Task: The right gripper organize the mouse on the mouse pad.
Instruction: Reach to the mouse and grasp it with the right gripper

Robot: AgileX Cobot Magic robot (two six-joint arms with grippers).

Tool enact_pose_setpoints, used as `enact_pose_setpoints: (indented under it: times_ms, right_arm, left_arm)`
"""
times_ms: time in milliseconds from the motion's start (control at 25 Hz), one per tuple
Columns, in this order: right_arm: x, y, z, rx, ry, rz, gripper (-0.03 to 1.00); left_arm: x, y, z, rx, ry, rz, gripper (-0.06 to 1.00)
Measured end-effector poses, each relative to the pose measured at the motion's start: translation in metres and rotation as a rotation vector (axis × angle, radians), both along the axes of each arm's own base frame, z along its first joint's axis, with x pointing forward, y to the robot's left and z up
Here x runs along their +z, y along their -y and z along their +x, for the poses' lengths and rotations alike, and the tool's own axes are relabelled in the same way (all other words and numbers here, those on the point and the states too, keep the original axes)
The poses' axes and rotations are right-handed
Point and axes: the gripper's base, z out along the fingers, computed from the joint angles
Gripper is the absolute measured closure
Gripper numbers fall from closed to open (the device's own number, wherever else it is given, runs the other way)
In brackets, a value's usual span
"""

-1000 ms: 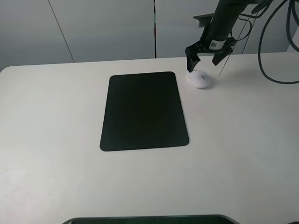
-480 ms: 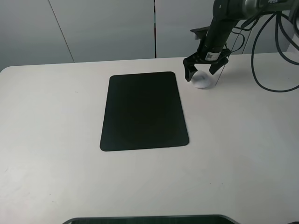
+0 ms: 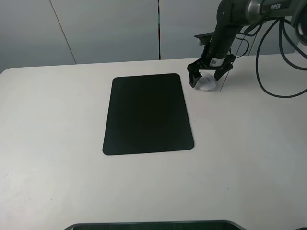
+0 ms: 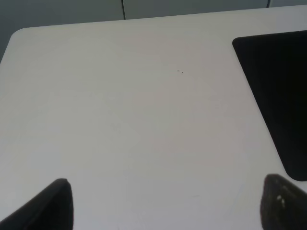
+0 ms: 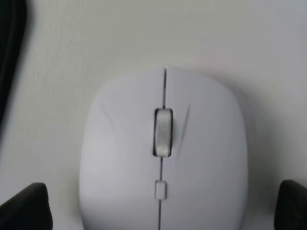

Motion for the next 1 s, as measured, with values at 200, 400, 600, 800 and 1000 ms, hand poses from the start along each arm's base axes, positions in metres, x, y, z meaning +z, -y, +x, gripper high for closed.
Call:
enact_pose_setpoints:
  times_ms: [200,400,600,800,1000]
  right_arm:
    - [-0.0018,-0.0001,0.0006,0.002,-0.001,0.000,0.27]
    - [-0.0038,-0.0009,0.0005,0.003,-0.003,-0.001,0.51]
    - [-0.0032,-0.0020,0.0006,0.005,-0.001,0.000,0.50]
    - [-0.0032,-0.0040,0.0001,0.009,-0.001,-0.001,0.50]
    - [-0.0032,-0.0038,0.0002,0.009,-0.001,-0.001,0.50]
  left_arm:
    - [0.0000,-0.0004,0.0000,0.003,0.000,0.005,0.20]
    - [0.0000,-0.0004,0.0000,0.003,0.000,0.005,0.20]
    - [0.0000,0.0000,0.0000,0.000,0.000,0.000,0.20]
    - [0.0000,0.0000,0.0000,0.000,0.000,0.000,0.20]
    - [0.0000,0.0000,0.0000,0.000,0.000,0.000,0.20]
